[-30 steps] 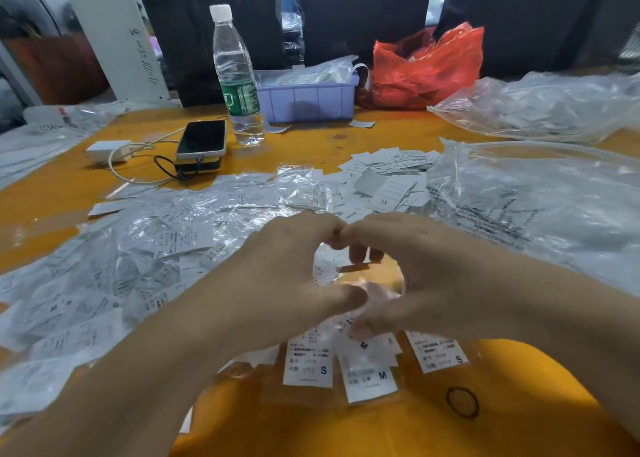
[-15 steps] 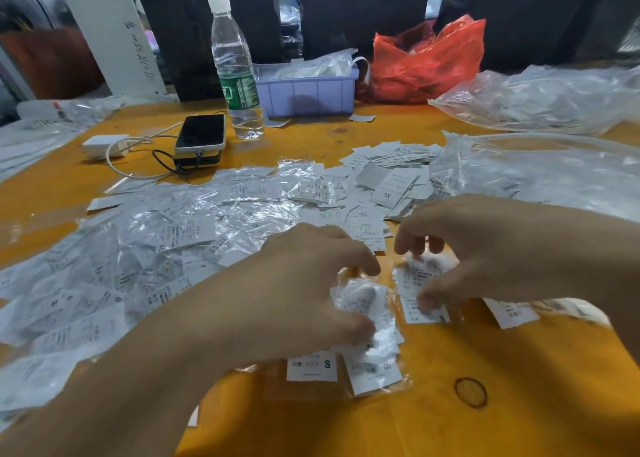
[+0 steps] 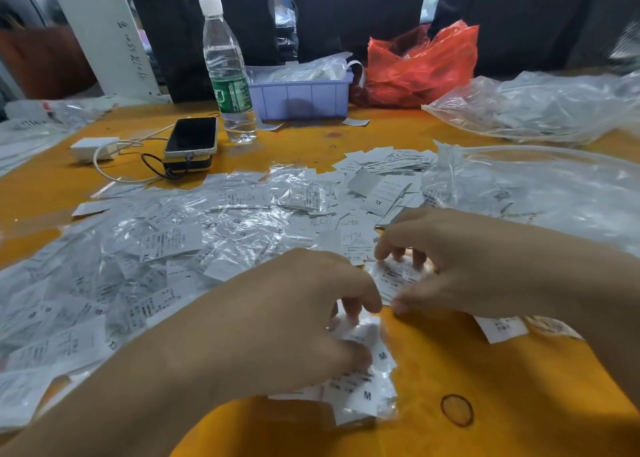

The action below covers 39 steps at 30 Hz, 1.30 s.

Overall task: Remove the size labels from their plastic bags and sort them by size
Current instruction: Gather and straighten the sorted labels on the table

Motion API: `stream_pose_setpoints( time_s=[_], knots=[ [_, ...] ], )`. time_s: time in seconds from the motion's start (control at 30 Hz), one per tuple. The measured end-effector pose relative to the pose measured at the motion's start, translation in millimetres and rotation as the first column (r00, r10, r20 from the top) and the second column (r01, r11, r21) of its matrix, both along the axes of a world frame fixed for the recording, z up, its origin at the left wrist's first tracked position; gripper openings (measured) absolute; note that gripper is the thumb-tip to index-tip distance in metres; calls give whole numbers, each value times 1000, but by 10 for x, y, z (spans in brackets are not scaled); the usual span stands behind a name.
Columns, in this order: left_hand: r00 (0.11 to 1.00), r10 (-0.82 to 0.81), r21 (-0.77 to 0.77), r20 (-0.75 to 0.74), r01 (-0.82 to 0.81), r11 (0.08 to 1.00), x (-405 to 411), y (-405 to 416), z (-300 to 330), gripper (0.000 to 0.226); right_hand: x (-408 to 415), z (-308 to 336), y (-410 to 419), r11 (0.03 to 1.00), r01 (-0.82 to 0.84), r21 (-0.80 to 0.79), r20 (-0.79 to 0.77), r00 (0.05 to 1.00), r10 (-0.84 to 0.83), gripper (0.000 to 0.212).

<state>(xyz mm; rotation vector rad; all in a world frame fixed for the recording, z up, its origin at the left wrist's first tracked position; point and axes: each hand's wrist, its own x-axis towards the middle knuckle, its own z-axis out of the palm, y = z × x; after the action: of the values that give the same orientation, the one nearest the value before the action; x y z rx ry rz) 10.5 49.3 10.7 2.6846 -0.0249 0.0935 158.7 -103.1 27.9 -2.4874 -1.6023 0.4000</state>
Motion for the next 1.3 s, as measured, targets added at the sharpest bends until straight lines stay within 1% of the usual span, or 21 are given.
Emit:
stream_pose_setpoints(
  time_s=[0.1, 0.13, 0.2, 0.27, 0.4, 0.47, 0.53, 0.63, 0.7, 0.77, 0.83, 0.9, 1.03, 1.1, 1.13, 1.2, 1.23, 1.3],
  knots=[
    [998, 49, 40, -36, -48, 998, -38, 58, 103, 45, -15, 4, -15, 999, 0, 36, -17, 1000, 1, 51],
    [995, 68, 65, -70, -63, 996, -60, 96, 153, 45, -29, 25, -28, 999, -3, 47, -38, 999, 5, 54],
    [978, 98, 101, -186, -80, 992, -110, 170, 264, 43, -71, 64, -47, 998, -33, 61, -68, 997, 37, 57],
    [949, 128, 121, -287, -96, 988, -139, 205, 350, 39, -128, 75, -55, 996, -72, 59, -81, 994, 77, 54],
    [918, 163, 193, -362, -97, 976, -151, 140, 348, 34, -252, 29, -29, 994, -110, -5, -70, 991, 110, 45],
    [918, 149, 203, -368, -78, 976, -133, 85, 291, 27, -285, 7, -7, 995, -97, 10, -68, 993, 98, 41],
    [913, 145, 156, -382, -91, 984, -111, 65, 252, 22, -294, -8, 19, 996, -81, 25, -58, 995, 82, 38],
    [909, 161, 147, -384, -113, 983, -129, 117, 299, 27, -266, -11, 25, 995, -84, 44, -54, 995, 86, 35],
    [906, 170, 138, -388, -125, 982, -162, 183, 354, 32, -255, 13, 3, 993, -82, 85, -63, 994, 88, 39],
    [904, 187, 150, -384, -139, 979, -180, 226, 374, 36, -268, 23, -9, 990, -98, 106, -70, 992, 105, 49],
    [910, 207, 187, -358, -147, 971, -165, 220, 344, 38, -290, 3, 5, 990, -118, 76, -86, 988, 125, 56],
    [922, 209, 206, -326, -146, 968, -137, 192, 283, 36, -310, -25, 22, 991, -133, 30, -107, 985, 136, 57],
    [937, 180, 203, -300, -121, 972, -114, 169, 236, 35, -325, 3, 19, 990, -142, 12, -117, 983, 143, 51],
    [937, 191, 211, -292, -132, 968, -120, 214, 250, 31, -276, 42, -11, 993, -114, 33, -75, 990, 116, 49],
    [937, 201, 218, -285, -141, 966, -121, 247, 258, 27, -245, 61, -25, 995, -96, 38, -29, 995, 98, 44],
    [939, 217, 224, -265, -159, 962, -124, 319, 263, 24, -195, 100, -42, 998, -63, 25, 54, 997, 61, 20],
    [939, 222, 215, -263, -167, 962, -124, 347, 265, 25, -176, 118, -47, 999, -43, 6, 69, 997, 42, 11],
    [935, 231, 192, -271, -182, 964, -123, 386, 260, 28, -163, 140, -45, 999, 5, -42, 53, 999, -3, 14]
  ],
)
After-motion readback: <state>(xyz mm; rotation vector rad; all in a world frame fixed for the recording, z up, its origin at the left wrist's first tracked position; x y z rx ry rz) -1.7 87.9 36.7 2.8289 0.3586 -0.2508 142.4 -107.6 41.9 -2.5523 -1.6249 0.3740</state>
